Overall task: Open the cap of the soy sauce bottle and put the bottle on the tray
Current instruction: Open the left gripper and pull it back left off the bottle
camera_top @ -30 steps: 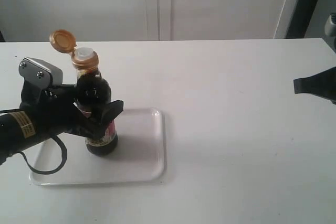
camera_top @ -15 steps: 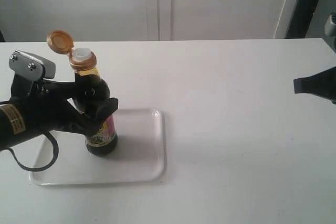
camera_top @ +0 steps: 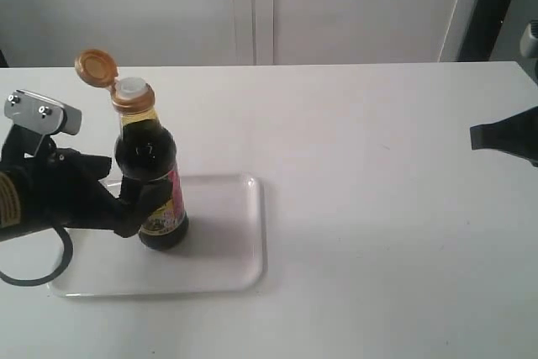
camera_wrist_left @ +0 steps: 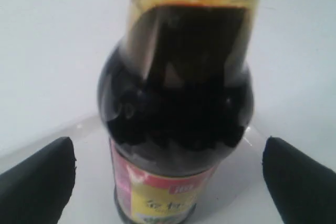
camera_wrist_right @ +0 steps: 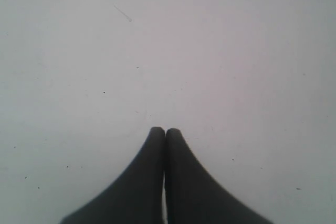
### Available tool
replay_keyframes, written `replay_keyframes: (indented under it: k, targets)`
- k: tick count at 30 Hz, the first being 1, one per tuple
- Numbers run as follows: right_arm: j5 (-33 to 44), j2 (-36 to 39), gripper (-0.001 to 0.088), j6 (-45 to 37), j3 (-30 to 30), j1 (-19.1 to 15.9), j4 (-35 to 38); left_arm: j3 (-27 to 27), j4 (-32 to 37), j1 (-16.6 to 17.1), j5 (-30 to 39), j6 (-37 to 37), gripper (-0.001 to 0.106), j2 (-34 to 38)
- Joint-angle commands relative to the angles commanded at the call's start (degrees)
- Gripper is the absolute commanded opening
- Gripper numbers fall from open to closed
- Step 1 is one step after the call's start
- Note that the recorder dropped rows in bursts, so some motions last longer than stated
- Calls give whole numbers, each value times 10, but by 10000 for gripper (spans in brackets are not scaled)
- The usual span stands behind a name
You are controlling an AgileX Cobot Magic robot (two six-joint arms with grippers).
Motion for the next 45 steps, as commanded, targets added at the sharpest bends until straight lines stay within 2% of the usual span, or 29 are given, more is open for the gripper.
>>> replay_keyframes:
  k: [7, 14, 18, 22, 25, 27, 29, 32, 38, 40, 42, 45]
  targets:
    - [1, 0, 0, 0, 0, 0, 0, 0, 92, 0, 20, -109, 961, -19]
    - [2, 0, 0, 0, 0, 0, 0, 0, 241, 0, 34, -269, 952, -40]
    - [4, 0, 0, 0, 0, 0, 0, 0, 334, 0, 33, -359, 892, -58]
    - [4, 0, 0, 0, 0, 0, 0, 0, 434, 0, 32, -438, 721, -79]
    - [4, 0, 0, 0, 0, 0, 0, 0, 505, 0, 56, -486, 508, -94]
    - [4, 0, 0, 0, 0, 0, 0, 0, 547, 0, 71, -514, 325, -103]
    - [5, 0, 0, 0, 0, 0, 1, 0, 577, 0, 73, -521, 184, -111]
    - [5, 0, 0, 0, 0, 0, 1, 0, 577, 0, 79, -528, -2, -123]
    - [5, 0, 0, 0, 0, 0, 3, 0, 577, 0, 147, -522, 0, -147]
    - [5, 0, 0, 0, 0, 0, 5, 0, 577, 0, 188, -491, 0, -154]
    - [5, 0, 0, 0, 0, 0, 9, 0, 577, 0, 257, -449, 0, -161]
    - [5, 0, 0, 0, 0, 0, 12, 0, 577, 0, 394, -371, 0, -163]
